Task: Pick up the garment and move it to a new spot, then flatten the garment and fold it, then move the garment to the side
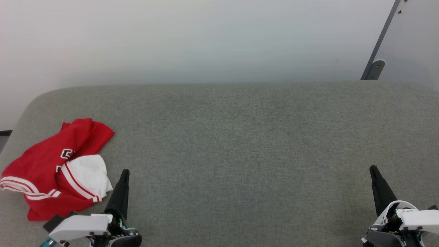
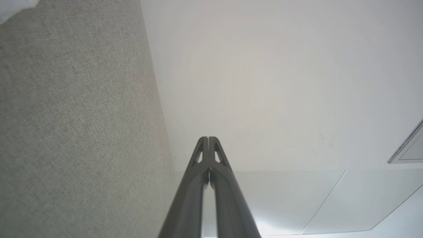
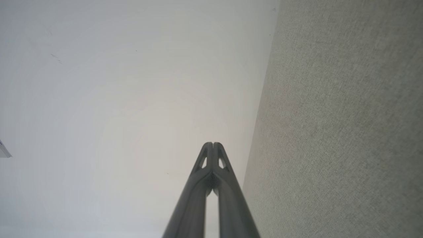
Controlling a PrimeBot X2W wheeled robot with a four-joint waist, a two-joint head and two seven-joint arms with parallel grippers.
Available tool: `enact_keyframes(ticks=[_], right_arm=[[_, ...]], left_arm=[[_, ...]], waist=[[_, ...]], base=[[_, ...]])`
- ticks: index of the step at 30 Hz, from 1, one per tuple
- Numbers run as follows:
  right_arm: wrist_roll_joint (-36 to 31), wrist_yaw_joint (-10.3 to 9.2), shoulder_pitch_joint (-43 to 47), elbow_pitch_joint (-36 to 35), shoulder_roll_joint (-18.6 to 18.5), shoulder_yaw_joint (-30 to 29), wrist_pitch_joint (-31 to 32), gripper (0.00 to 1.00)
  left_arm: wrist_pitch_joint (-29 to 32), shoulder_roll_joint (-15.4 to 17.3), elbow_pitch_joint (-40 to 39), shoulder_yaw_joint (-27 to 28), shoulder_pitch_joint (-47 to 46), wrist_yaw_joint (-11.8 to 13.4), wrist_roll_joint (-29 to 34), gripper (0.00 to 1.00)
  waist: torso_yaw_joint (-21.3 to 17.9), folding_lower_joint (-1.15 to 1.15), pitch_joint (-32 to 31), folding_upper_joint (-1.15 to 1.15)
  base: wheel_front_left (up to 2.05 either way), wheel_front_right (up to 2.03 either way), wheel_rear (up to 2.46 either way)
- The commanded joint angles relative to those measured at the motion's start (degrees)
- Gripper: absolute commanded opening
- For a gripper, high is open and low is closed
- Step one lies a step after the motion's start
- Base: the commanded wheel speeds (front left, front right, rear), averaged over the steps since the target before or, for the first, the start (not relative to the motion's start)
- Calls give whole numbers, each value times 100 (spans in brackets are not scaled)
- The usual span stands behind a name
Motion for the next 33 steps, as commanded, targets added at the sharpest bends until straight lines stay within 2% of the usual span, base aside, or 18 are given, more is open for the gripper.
enact_keyframes(ticks=[1,33], right_arm=[[27,-6,-14,0,21,8,2,0],[27,-6,-14,0,21,9,1,0]], left_arm=[[2,-8,4,6,-58,-35,18,0],[1,-8,4,6,-58,-35,18,0]], waist=[[0,0,0,0],[0,0,0,0]], base=[[0,0,0],[0,0,0]])
